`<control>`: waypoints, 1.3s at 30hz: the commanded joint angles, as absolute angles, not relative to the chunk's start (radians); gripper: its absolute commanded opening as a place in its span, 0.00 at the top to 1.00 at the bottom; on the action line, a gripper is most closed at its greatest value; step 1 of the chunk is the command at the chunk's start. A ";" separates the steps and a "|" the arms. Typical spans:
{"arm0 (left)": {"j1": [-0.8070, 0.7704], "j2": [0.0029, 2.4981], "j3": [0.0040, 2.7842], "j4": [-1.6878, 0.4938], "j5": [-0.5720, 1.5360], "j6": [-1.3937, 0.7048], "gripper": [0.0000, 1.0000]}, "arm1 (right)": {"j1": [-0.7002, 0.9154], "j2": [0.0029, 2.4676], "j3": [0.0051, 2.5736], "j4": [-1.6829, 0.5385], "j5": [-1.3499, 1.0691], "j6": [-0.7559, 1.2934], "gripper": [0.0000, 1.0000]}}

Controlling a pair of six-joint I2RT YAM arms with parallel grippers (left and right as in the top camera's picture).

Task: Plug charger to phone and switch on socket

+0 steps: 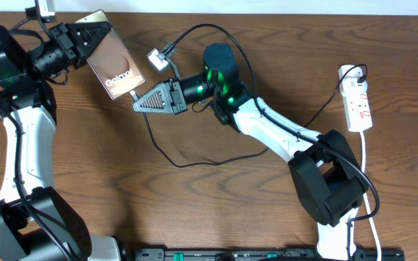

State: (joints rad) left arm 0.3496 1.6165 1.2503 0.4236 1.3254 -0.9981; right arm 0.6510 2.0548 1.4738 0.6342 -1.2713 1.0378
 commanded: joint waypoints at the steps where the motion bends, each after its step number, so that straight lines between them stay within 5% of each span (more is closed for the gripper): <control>1: 0.350 1.614 1.257 0.432 1.338 -1.008 0.93 | 0.649 2.048 1.489 0.635 -1.277 1.039 0.99; 39: 0.350 1.614 1.257 0.432 1.339 -1.019 0.93 | 0.663 2.048 1.489 0.635 -1.248 1.038 0.99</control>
State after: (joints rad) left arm 0.3496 1.6165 1.2503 0.4236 1.3251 -0.9989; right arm 0.6533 2.0548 1.4738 0.6331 -1.2659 1.0378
